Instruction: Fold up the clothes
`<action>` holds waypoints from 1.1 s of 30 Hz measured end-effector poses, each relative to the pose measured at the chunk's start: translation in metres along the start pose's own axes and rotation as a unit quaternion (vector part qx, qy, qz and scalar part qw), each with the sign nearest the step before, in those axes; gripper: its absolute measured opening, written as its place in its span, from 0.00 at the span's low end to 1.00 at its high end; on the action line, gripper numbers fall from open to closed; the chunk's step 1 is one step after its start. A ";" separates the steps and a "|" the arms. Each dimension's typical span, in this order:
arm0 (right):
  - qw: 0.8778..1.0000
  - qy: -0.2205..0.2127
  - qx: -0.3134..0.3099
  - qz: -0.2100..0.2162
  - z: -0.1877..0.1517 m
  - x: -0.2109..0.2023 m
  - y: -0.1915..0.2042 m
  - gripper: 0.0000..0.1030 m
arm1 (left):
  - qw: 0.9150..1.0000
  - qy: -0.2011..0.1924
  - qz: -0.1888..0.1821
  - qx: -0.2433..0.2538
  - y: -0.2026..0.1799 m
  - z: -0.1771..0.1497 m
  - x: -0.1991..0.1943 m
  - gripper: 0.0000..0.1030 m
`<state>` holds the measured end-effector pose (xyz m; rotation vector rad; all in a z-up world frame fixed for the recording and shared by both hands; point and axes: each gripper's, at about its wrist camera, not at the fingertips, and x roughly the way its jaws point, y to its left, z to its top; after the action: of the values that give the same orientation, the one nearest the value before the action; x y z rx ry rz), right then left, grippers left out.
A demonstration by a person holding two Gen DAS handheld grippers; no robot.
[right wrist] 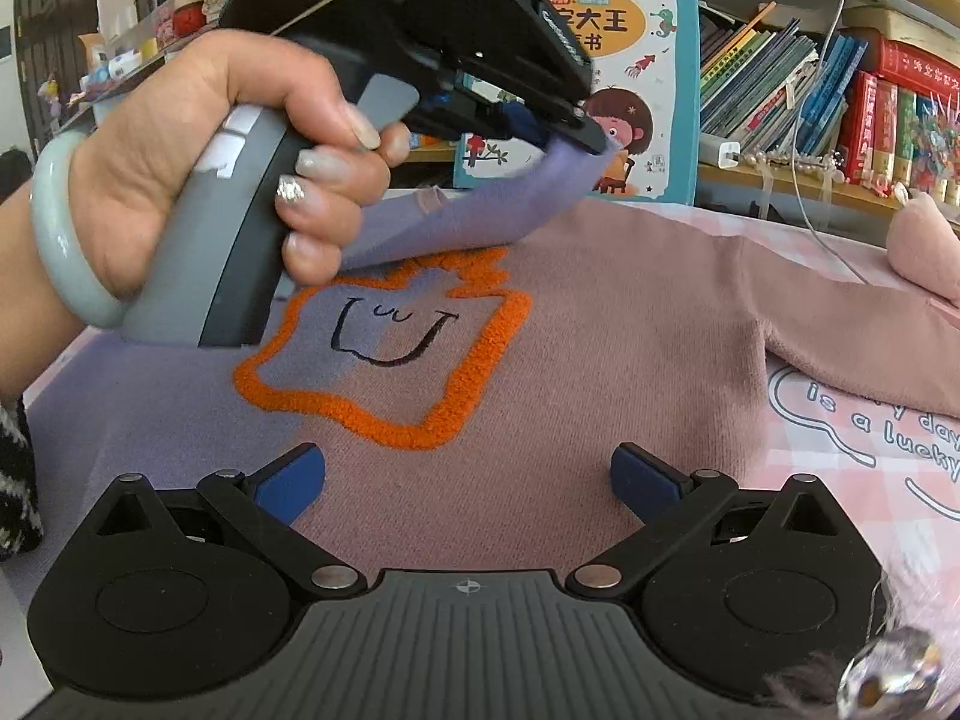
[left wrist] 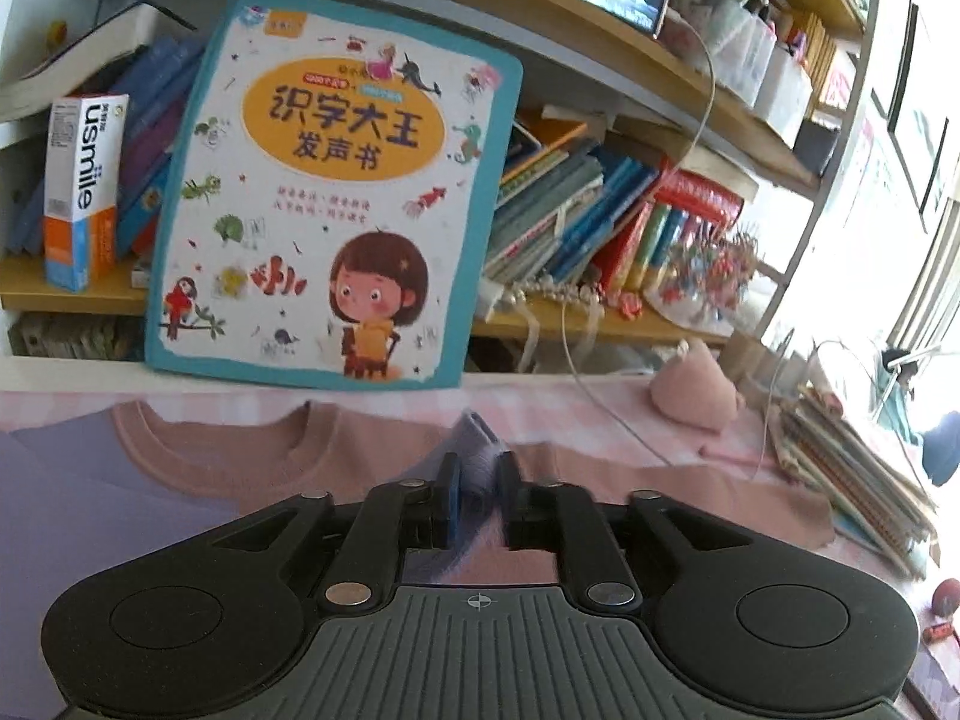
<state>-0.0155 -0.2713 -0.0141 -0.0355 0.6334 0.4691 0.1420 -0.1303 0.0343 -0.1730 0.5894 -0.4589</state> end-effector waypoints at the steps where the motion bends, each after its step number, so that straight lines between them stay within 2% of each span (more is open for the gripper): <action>1: 1.000 0.000 0.000 0.000 0.000 0.000 0.000 0.99 | 1.000 -0.004 -0.002 0.002 0.000 0.000 -0.004 0.35; 2: 1.000 0.001 0.000 0.000 0.000 0.000 0.000 0.99 | 1.000 -0.009 -0.002 0.003 -0.001 0.001 -0.009 0.48; 3: 1.000 0.001 -0.001 -0.001 0.000 0.000 0.001 0.99 | 1.000 -0.015 -0.003 0.005 -0.001 0.002 -0.014 0.54; 9: 1.000 0.004 -0.005 -0.004 0.001 0.002 0.002 0.99 | 0.999 -0.038 0.015 0.036 0.003 0.004 -0.054 0.66; 13: 1.000 0.005 -0.005 -0.004 0.000 0.002 0.001 0.99 | 0.995 -0.032 0.068 0.071 0.016 -0.011 -0.083 0.69; 16: 1.000 0.006 -0.007 -0.007 0.001 0.002 0.002 0.99 | 0.988 -0.022 0.116 0.102 0.027 -0.030 -0.103 0.71; 19: 1.000 0.007 -0.011 -0.013 0.001 0.003 0.004 0.99 | 0.981 -0.006 0.149 0.121 0.039 -0.051 -0.122 0.71; 25: 0.999 0.011 -0.027 -0.031 0.000 0.004 0.010 0.99 | 0.974 0.005 0.205 0.096 0.066 -0.080 -0.155 0.71; 29: 0.998 0.010 -0.035 -0.044 0.000 0.004 0.013 0.99 | 0.972 0.012 0.225 0.061 0.088 -0.088 -0.166 0.71; 33: 0.998 -0.006 -0.018 -0.062 0.001 -0.001 0.007 0.99 | 0.971 0.028 0.231 0.046 0.101 -0.098 -0.169 0.71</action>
<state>-0.0191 -0.2652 -0.0118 -0.1056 0.6079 0.3600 -0.0012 0.0348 0.0086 0.0673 0.6392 -0.0376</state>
